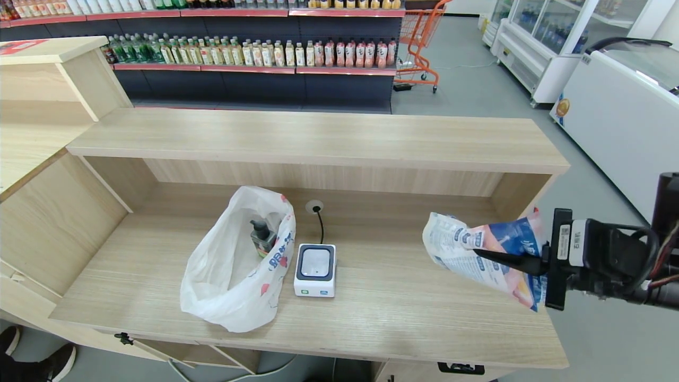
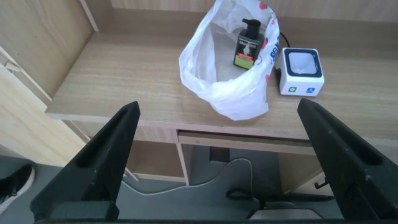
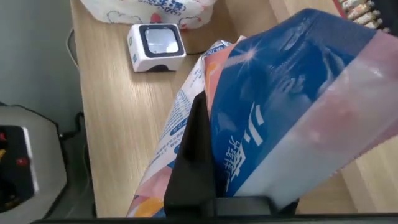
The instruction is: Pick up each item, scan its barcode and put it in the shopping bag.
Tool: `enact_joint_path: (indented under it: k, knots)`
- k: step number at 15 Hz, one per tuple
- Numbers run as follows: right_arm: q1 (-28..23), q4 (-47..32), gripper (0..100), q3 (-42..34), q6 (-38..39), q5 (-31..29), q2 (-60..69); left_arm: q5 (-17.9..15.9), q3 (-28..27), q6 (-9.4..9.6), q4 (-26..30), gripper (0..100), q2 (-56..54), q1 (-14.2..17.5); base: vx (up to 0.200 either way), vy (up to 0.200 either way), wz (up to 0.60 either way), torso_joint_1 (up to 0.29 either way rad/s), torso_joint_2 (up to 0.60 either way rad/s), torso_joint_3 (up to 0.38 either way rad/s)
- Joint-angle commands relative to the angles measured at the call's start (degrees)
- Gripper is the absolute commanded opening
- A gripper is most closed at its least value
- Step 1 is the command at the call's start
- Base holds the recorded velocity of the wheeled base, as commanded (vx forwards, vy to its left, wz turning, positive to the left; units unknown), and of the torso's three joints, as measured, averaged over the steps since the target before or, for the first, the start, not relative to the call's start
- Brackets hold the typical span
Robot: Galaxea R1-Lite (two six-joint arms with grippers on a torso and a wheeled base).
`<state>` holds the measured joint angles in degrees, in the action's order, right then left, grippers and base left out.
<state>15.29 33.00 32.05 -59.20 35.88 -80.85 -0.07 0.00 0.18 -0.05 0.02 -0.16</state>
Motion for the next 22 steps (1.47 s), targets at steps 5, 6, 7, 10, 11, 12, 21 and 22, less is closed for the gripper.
enact_joint_path:
  k: [5,6,7,10,11,12,21,22]
  knots:
    - [5.7,-6.7,0,0.0,-14.8,-0.3,-1.2,0.0,0.0,0.17,0.0,100,0.0,0.0,0.000,0.000,0.00,0.000,0.00,0.000]
    - [5.6,-7.6,0,0.1,-15.9,-0.5,-1.1,0.1,0.0,0.17,0.0,100,0.0,0.0,0.000,0.000,0.00,0.000,0.00,0.000]
    - [5.6,-7.9,0,0.0,-16.2,-0.5,-0.8,0.0,0.0,0.17,0.0,100,0.0,0.0,0.000,0.000,0.00,0.000,0.00,0.000]
    - [5.5,-8.0,0,-0.1,-16.3,-0.5,-0.8,0.0,0.0,0.08,0.0,100,0.0,0.0,0.000,0.000,0.00,0.000,0.00,0.000]
    - [5.5,-8.0,0,0.1,-16.3,-0.5,-0.9,0.0,0.0,0.08,0.0,100,0.0,0.0,0.000,0.200,0.00,0.007,0.00,0.002]
    - [5.4,-8.0,0,0.1,-16.2,-0.5,-1.0,0.0,0.0,0.08,0.0,100,0.0,0.0,0.000,0.200,0.00,-0.002,0.01,0.002]
    - [-3.9,-9.3,0,5.8,-15.4,4.4,-6.5,0.0,0.0,0.08,0.0,100,0.0,0.0,0.000,0.200,0.00,0.002,0.00,0.002]
    - [-5.4,-9.3,0,6.9,-15.5,5.3,-8.0,0.0,0.0,0.17,0.0,100,0.0,0.0,0.000,0.200,0.00,0.002,0.00,0.007]
